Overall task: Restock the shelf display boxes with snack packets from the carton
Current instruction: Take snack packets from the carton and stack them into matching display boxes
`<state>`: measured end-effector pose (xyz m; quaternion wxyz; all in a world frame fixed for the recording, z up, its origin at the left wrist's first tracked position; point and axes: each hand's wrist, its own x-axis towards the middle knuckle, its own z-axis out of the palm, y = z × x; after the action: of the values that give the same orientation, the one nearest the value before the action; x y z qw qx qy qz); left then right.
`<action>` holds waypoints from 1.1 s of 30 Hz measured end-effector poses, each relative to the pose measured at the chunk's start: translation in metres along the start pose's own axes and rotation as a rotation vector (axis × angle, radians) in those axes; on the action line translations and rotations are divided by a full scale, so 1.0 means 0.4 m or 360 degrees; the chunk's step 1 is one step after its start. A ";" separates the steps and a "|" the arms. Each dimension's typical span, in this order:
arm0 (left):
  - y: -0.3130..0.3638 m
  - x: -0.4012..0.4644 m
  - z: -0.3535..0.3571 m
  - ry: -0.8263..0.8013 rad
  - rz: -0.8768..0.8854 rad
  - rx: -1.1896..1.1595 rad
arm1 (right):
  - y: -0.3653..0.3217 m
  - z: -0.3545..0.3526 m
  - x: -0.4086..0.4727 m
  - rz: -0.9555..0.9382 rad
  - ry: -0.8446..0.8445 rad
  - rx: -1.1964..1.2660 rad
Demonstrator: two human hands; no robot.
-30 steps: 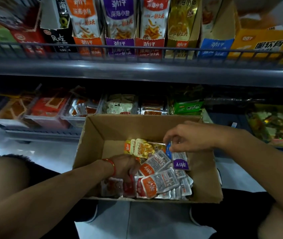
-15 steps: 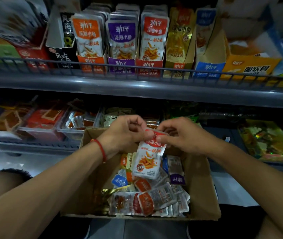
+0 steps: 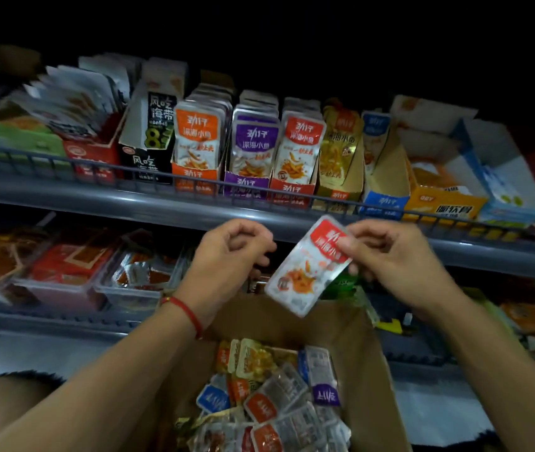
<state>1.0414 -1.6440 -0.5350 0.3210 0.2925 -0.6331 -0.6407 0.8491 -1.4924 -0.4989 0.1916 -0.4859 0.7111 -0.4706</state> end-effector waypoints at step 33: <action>0.015 0.033 -0.088 0.0218 0.0029 0.0158 | -0.140 0.034 0.405 -0.0397 0.0523 -0.1416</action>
<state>1.0607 -1.6761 -0.5293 0.3545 0.3455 -0.6432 -0.5842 0.8142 -1.6449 -0.4276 -0.2072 -0.5214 0.8005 -0.2109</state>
